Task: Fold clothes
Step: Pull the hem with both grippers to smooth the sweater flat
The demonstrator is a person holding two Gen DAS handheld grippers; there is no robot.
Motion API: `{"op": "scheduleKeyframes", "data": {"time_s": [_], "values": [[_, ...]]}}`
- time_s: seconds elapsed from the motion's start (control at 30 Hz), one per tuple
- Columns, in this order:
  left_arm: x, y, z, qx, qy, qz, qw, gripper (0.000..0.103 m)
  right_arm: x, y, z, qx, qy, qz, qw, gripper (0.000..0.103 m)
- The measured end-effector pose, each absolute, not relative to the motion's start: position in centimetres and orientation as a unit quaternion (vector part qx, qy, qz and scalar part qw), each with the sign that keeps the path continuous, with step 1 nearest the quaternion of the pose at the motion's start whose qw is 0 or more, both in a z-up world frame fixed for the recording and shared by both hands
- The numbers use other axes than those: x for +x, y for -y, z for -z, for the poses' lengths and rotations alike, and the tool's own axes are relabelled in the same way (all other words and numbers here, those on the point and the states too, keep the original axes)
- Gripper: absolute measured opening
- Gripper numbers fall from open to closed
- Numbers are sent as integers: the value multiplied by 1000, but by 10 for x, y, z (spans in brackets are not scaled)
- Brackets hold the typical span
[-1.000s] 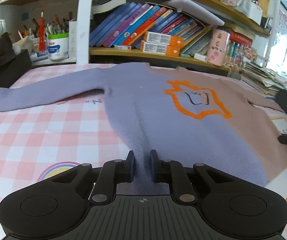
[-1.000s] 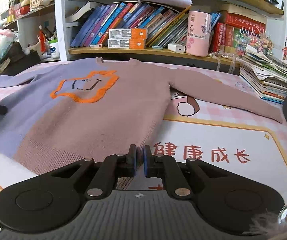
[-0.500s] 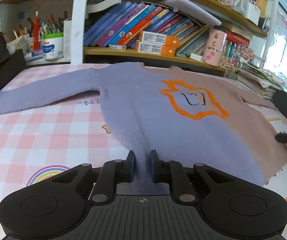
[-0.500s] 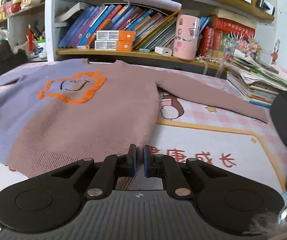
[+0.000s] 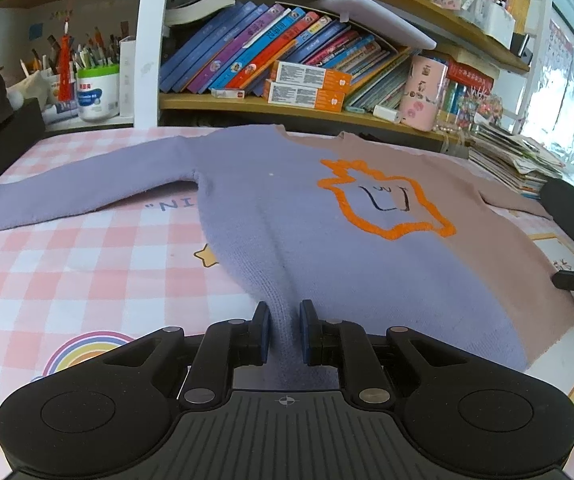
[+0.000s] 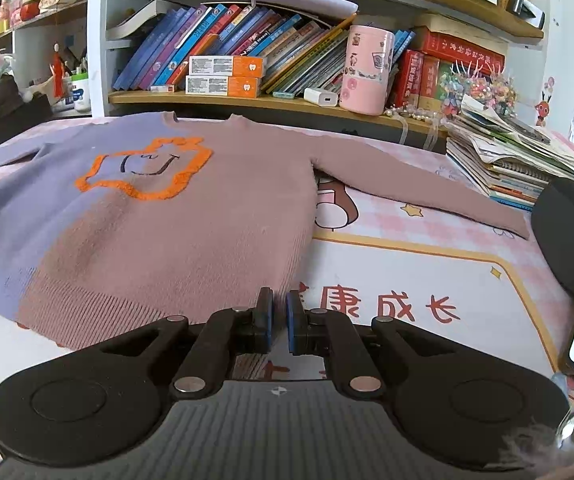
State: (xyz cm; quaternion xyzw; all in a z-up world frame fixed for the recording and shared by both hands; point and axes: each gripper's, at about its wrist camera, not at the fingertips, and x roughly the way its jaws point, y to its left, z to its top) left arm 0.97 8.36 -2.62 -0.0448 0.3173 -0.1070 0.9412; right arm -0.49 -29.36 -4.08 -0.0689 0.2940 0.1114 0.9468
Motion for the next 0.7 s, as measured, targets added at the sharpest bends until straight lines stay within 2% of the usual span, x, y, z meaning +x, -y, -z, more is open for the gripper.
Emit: {"op": "scheduleKeyframes", "data": {"time_s": [0.7], "values": [[1,-85,30,-55,-305,97,946,16,-11,300,40,-51,-293,-124,947,7]]}}
